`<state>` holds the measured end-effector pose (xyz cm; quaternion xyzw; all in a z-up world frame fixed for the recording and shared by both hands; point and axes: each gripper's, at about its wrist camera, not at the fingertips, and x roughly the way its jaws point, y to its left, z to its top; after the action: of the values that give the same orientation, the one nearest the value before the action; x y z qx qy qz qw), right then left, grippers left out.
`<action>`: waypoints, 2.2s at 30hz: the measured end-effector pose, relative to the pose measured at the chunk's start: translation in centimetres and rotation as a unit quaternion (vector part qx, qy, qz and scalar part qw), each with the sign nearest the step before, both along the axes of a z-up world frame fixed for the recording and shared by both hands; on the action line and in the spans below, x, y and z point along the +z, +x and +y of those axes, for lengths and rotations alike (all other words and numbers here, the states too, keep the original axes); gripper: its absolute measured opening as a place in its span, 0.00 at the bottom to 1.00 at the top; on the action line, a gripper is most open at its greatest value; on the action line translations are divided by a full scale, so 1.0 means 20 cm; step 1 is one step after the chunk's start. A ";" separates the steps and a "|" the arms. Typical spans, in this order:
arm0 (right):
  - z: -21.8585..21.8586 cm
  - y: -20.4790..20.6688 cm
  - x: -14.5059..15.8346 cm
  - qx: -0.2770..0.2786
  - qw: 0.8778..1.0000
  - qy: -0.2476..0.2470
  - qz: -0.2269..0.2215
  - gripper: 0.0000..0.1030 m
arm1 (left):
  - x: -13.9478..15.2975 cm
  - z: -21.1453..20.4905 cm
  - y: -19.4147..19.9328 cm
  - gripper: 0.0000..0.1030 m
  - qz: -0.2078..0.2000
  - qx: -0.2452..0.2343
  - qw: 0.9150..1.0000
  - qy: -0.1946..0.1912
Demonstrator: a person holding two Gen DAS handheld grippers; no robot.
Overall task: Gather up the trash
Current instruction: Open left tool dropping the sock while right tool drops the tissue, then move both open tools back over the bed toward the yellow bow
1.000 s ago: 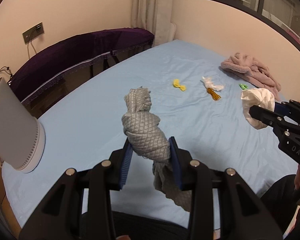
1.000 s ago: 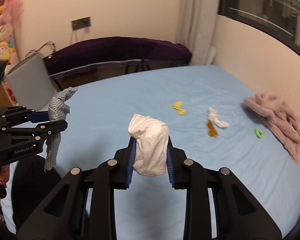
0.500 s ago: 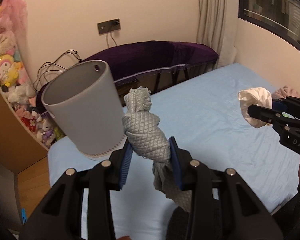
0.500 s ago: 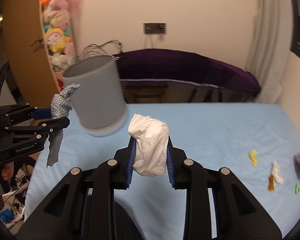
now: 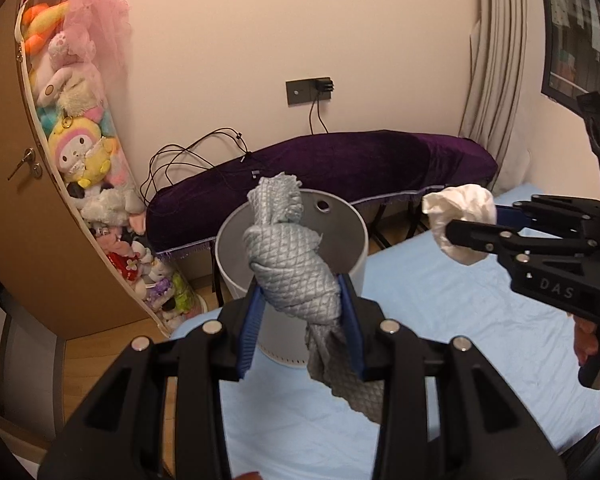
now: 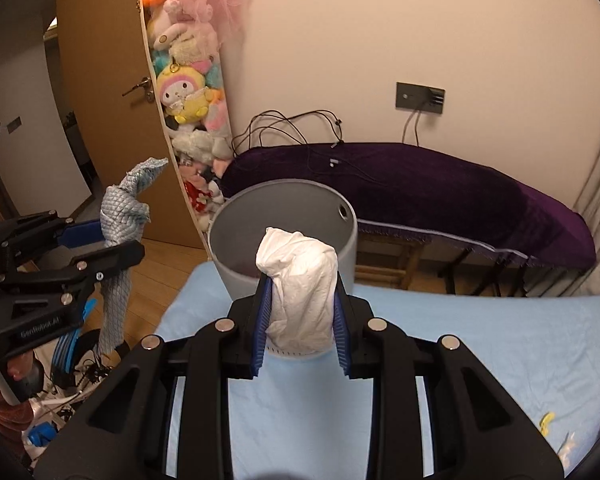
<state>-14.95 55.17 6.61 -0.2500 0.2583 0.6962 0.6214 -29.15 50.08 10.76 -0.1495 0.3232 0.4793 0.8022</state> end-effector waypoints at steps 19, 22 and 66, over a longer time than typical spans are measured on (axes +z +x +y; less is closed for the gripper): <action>0.66 -0.11 0.23 -0.004 1.000 -0.018 -0.006 0.35 | 0.23 0.46 -0.03 0.39 -0.009 0.024 1.000 0.010; 0.70 -0.09 0.22 -0.013 1.000 -0.016 -0.007 0.46 | 0.21 0.52 -0.02 0.67 -0.008 0.039 0.999 0.010; -0.84 0.81 -0.02 -0.197 0.980 0.010 -0.030 0.47 | -0.14 -0.55 0.98 0.71 -0.004 -0.175 0.985 -0.007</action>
<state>1.15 38.39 6.18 -0.2092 0.2770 0.5550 0.7560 -9.59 39.02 7.86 -0.0980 0.3443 0.3285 0.8740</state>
